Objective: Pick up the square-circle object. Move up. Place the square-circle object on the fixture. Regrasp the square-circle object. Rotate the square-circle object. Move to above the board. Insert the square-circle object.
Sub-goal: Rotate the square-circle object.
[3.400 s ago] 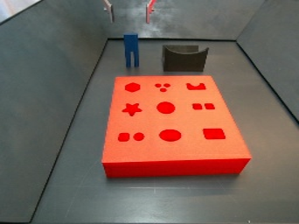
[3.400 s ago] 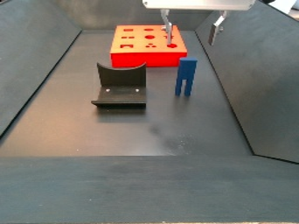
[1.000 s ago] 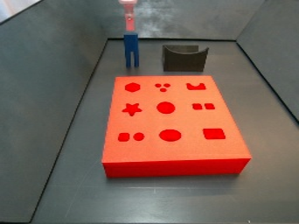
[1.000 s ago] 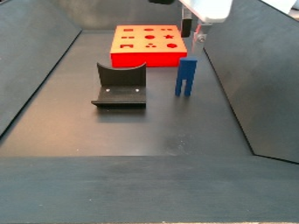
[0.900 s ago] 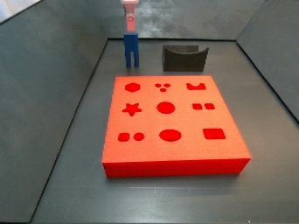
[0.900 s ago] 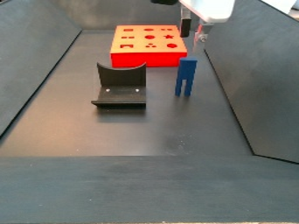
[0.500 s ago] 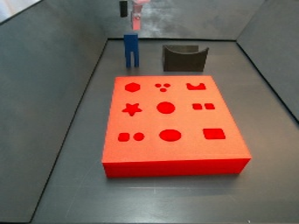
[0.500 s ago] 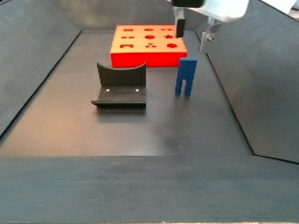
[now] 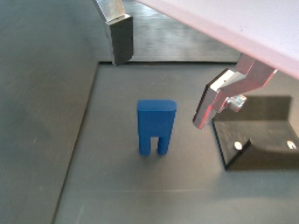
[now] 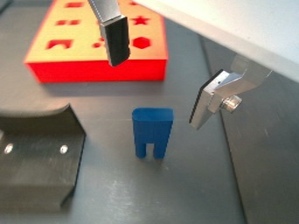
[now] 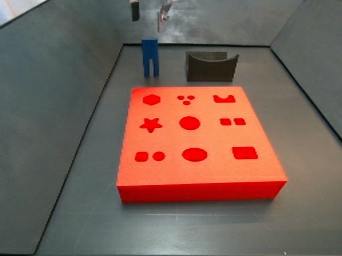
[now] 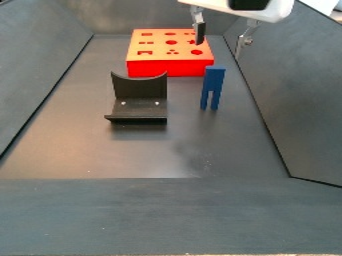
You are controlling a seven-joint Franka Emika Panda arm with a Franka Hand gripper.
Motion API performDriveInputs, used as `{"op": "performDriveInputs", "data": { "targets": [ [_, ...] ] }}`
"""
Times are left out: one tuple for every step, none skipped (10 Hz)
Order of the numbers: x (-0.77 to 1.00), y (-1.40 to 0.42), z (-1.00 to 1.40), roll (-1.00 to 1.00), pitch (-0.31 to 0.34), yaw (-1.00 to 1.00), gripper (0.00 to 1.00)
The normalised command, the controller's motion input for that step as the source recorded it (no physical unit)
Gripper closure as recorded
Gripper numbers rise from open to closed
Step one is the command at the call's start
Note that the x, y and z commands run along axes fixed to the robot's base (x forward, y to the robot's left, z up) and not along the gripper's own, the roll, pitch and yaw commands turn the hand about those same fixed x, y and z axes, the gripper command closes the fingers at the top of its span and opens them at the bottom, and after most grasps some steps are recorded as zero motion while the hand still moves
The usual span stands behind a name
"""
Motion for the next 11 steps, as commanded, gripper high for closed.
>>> {"op": "performDriveInputs", "data": {
  "targets": [
    [0.01,-0.01,0.00,-0.05,0.019,1.00,0.00],
    [0.01,-0.01,0.00,-0.05,0.021,1.00,0.00],
    [0.01,-0.01,0.00,-0.06,0.023,1.00,0.00],
    [0.01,-0.01,0.00,-0.07,0.026,1.00,0.00],
    [0.01,-0.01,0.00,-0.08,0.030,1.00,0.00],
    [0.01,-0.01,0.00,-0.09,0.035,1.00,0.00],
    [0.01,-0.01,0.00,-0.10,0.039,1.00,0.00],
    [0.01,-0.01,0.00,-0.14,0.055,1.00,0.00],
    [0.01,0.00,0.00,-0.14,0.057,0.79,0.00],
    [0.02,0.00,0.00,-0.13,0.057,0.55,0.00],
    [0.02,0.00,0.00,-0.10,0.058,0.31,0.00]
  ]
}}
